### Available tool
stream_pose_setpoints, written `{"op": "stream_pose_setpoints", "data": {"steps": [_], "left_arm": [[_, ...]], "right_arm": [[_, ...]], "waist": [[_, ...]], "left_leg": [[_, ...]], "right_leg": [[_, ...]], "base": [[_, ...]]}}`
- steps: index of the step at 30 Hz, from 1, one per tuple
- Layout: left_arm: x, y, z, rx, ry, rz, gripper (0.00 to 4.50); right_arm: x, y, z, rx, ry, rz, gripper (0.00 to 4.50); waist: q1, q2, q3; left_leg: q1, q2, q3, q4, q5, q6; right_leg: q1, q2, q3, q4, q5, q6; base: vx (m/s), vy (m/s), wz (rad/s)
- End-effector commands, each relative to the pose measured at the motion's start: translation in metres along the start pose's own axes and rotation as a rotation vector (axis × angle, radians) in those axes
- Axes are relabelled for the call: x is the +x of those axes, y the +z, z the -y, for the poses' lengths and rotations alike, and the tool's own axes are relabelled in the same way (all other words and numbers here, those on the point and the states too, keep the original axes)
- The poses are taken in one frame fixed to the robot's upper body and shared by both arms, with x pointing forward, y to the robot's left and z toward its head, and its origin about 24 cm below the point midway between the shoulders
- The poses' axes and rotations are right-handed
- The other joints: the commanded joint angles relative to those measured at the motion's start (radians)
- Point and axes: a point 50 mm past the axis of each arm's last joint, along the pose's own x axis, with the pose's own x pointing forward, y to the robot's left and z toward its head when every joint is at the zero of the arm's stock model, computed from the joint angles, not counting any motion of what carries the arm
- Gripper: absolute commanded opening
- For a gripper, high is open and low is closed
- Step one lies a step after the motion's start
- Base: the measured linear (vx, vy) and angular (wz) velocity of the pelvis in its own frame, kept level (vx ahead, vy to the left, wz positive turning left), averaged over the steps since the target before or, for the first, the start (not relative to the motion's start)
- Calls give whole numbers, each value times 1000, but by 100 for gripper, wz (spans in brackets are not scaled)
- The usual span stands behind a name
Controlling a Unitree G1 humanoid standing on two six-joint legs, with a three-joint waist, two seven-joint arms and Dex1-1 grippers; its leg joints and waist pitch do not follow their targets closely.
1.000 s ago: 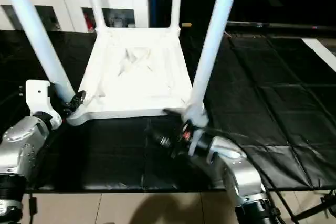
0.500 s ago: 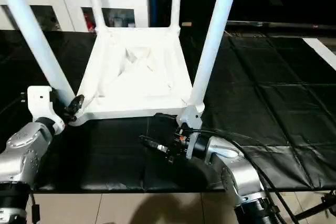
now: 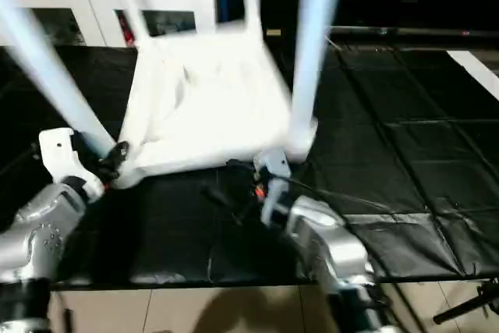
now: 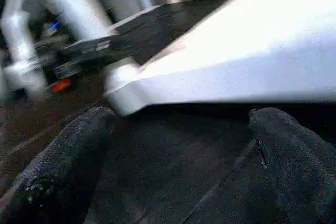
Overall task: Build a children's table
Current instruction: Flip table
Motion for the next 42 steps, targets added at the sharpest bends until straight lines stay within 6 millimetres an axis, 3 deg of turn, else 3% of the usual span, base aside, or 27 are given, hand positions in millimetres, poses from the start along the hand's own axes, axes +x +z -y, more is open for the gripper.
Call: {"op": "stream_pose_setpoints", "data": {"steps": [1,3,6,7,10,11,14,24,29,42], "left_arm": [[-1,-5,9,-68,-52,-16,216],[-1,-7,14,-66,-58,-28,215],[-1,-6,19,-72,-66,-35,214],[-1,-6,20,-73,-69,-35,214],[-1,-6,23,-76,-77,-40,214],[-1,-6,24,-77,-78,-41,214],[-3,-7,27,-81,-83,-47,214],[-3,-10,39,-71,-122,-74,214],[-4,-11,46,-71,-142,-83,214],[-8,-18,57,-64,-222,-130,214]], "right_arm": [[4,2,6,31,-53,7,450],[11,3,11,71,-91,17,450],[20,9,19,163,-163,68,450],[22,10,20,185,-176,78,450],[34,14,19,274,-146,119,450],[36,14,18,283,-142,125,450],[47,15,23,369,-199,136,450],[71,34,17,677,-105,322,450],[82,42,15,776,-108,377,404],[83,48,24,809,-166,426,292]], "waist": [[4,-2,-65],[5,0,-62],[3,0,-61],[3,1,-61],[2,-2,-66],[3,1,-67],[2,-3,-66],[5,4,-69],[6,1,-68],[4,0,-69]], "left_leg": [[0,40,-13,-61,-64,76],[4,41,-12,-64,-102,67],[6,44,-15,-68,-120,51],[8,43,-14,-67,-117,46],[5,43,-14,-65,-82,53],[6,43,-14,-63,-72,59],[5,43,-12,-63,-71,60],[5,44,-12,-61,-61,68],[4,43,-10,-60,-71,64],[5,42,-9,-57,-66,72]], "right_leg": [[59,-76,58,-52,-87,-215],[57,-77,57,-61,-161,-195],[57,-78,57,-62,-194,-182],[55,-75,57,-63,-192,-174],[58,-75,57,-52,-119,-186],[59,-76,56,-49,-101,-195],[59,-79,57,-49,-112,-205],[60,-78,55,-43,-79,-214],[60,-79,53,-45,-105,-217],[58,-77,52,-43,-108,-222]], "base": [[0,0,0],[0,0,0],[0,0,0],[0,0,0],[0,0,0],[0,0,0],[0,0,0],[0,0,0],[0,0,0],[0,0,0]]}}
